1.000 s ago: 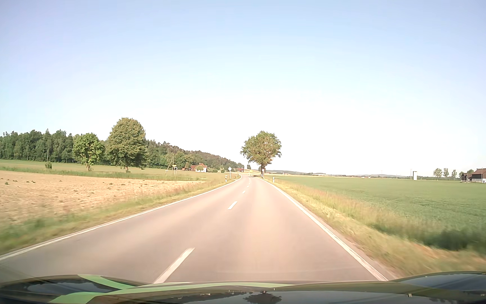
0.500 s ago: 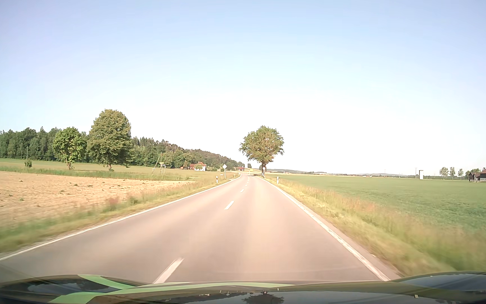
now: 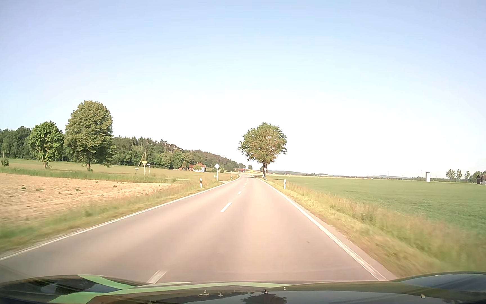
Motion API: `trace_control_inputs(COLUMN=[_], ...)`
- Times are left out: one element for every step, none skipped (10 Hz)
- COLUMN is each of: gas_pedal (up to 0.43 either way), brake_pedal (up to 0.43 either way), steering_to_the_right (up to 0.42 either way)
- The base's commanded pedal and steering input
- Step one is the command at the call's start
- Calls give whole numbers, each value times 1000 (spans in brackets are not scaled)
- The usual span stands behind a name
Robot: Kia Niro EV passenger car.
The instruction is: Follow the waypoints while adhering to traffic rules and regulations
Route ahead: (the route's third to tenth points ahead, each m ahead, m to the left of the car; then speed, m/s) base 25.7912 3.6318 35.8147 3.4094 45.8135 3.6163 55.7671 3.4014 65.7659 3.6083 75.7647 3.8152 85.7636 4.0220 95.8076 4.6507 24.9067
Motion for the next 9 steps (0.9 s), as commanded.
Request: trace_control_inputs(gas_pedal=[220,220,220,220,209,169,150,150,150], brake_pedal=[0,0,0,0,0,0,0,0,0], steering_to_the_right=[-4,-4,-4,-5,-6,-6,-6,-6,-6])
